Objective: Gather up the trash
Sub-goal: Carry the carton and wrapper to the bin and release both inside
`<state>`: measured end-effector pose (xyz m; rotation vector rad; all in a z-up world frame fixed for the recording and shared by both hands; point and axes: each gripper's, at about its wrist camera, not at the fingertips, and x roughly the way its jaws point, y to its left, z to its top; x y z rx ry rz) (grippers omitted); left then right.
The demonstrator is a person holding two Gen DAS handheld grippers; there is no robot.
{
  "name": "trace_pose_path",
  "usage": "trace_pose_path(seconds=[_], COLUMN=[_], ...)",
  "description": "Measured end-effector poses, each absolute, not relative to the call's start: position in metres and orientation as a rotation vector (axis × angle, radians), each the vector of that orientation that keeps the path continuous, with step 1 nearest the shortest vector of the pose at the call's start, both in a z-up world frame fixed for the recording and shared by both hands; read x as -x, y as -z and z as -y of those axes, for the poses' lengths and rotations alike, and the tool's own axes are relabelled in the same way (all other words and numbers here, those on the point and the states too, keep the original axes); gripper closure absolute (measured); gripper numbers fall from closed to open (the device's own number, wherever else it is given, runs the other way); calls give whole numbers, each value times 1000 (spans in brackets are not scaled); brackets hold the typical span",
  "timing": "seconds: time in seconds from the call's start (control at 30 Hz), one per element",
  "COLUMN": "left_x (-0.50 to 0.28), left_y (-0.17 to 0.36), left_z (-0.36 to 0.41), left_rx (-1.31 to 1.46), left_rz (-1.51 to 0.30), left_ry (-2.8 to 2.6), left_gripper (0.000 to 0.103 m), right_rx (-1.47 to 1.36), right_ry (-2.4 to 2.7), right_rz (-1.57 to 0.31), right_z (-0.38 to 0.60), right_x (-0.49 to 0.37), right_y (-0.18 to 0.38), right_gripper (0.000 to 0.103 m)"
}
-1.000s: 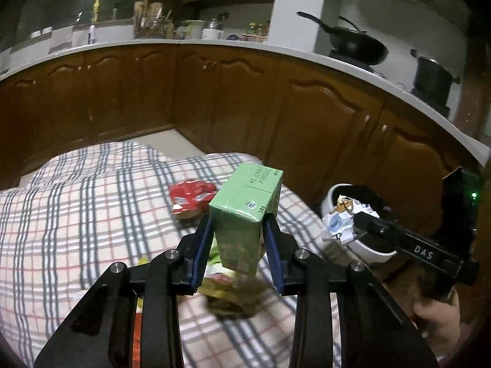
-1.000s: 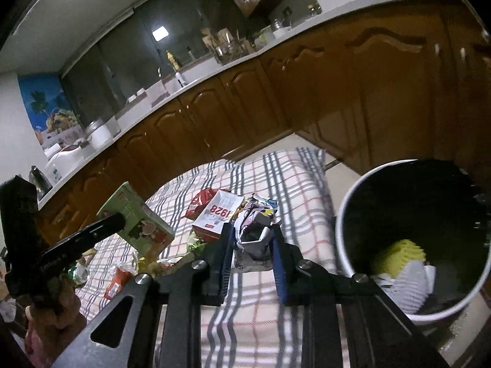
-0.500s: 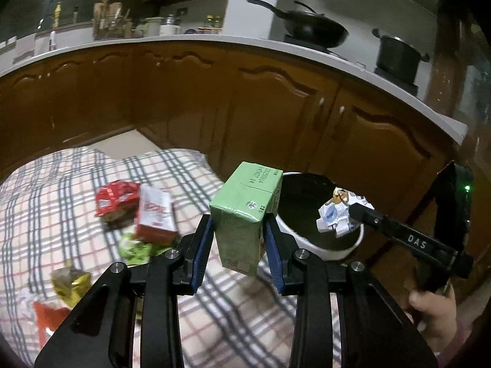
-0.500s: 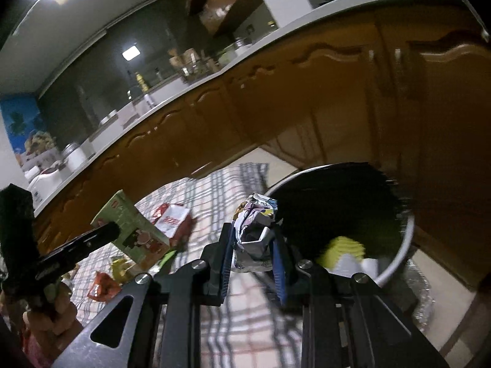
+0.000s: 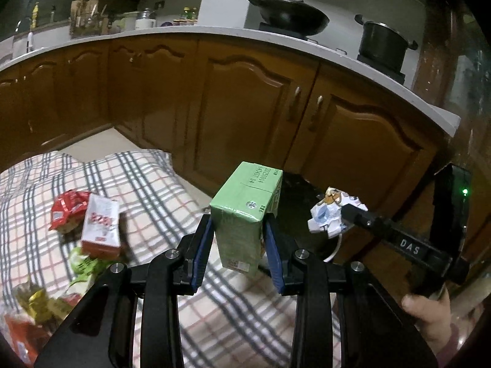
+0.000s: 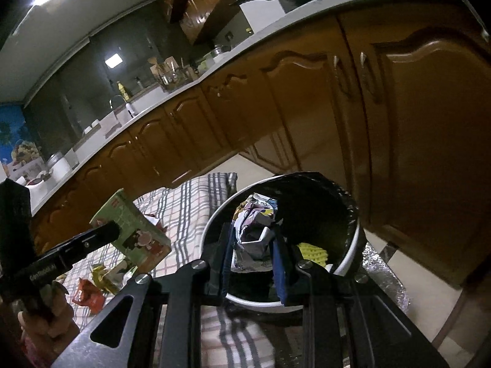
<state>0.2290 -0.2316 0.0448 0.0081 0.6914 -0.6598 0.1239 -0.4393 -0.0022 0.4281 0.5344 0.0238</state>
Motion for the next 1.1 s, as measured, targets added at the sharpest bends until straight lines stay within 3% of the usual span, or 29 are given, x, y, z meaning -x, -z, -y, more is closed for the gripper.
trace_pose_path(seconds=[0.77, 0.97, 1.03, 1.1], left_x=[-273, -281, -283, -282], left_y=[-16, -5, -3, -3], left_z=[314, 319, 318, 314], left_rx=[-89, -88, -78, -64], left_rz=[-809, -853, -869, -870], left_ry=[726, 716, 716, 720], left_gripper=[71, 70, 66, 51], right_rx=[-331, -360, -385, -399], right_ry=[38, 28, 17, 16], right_rz=[-734, -743, -740, -730], right_z=[464, 468, 469, 470], right_x=[-172, -175, -176, -174], right_y=[28, 31, 32, 32], right_gripper=[78, 69, 62, 56])
